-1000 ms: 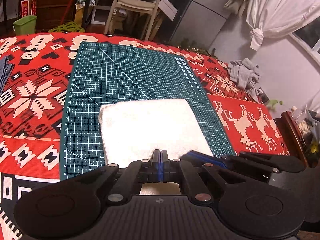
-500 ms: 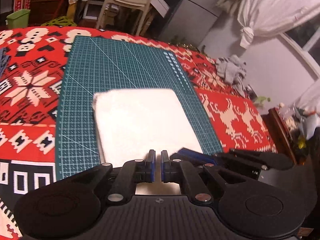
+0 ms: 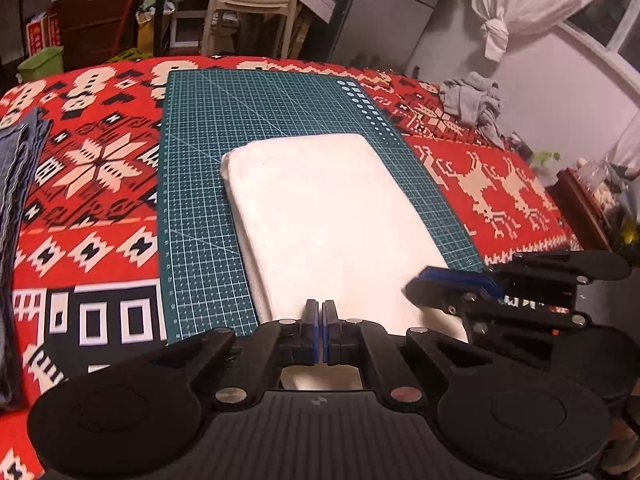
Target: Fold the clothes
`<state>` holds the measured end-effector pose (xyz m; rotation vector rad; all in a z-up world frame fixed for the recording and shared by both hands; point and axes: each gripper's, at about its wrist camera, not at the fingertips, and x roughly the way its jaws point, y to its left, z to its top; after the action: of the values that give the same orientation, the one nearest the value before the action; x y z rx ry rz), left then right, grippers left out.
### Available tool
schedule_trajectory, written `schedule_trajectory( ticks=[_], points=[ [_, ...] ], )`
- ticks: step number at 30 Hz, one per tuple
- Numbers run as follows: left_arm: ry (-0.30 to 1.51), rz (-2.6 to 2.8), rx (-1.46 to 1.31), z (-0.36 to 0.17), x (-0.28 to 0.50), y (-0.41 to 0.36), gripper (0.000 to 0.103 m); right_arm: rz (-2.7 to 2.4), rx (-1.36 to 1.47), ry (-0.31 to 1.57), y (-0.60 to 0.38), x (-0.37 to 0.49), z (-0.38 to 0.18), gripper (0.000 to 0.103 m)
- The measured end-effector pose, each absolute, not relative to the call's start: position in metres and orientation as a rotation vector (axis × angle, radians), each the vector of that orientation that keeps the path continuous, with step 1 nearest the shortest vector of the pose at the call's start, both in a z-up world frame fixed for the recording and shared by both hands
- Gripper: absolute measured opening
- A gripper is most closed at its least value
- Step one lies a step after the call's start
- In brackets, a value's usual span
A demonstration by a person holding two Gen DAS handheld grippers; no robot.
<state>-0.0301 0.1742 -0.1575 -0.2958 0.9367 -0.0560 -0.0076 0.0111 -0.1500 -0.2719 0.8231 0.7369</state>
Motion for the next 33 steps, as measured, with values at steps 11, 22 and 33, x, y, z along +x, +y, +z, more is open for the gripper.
schedule_trajectory(
  ticks=[11, 22, 33],
  points=[
    [0.938, -0.107, -0.387, -0.162, -0.028, 0.174, 0.003, 0.772, -0.258, 0.806, 0.034, 0.002, -0.148, 0.004],
    [0.943, -0.113, -0.409, -0.156, -0.056, 0.182, 0.002, 0.848, -0.284, 0.844, 0.009, -0.027, -0.149, 0.005],
    [0.907, -0.097, -0.503, -0.148, -0.066, 0.199, 0.002, 0.856, -0.288, 0.805, 0.038, -0.025, -0.149, 0.005]
  ],
)
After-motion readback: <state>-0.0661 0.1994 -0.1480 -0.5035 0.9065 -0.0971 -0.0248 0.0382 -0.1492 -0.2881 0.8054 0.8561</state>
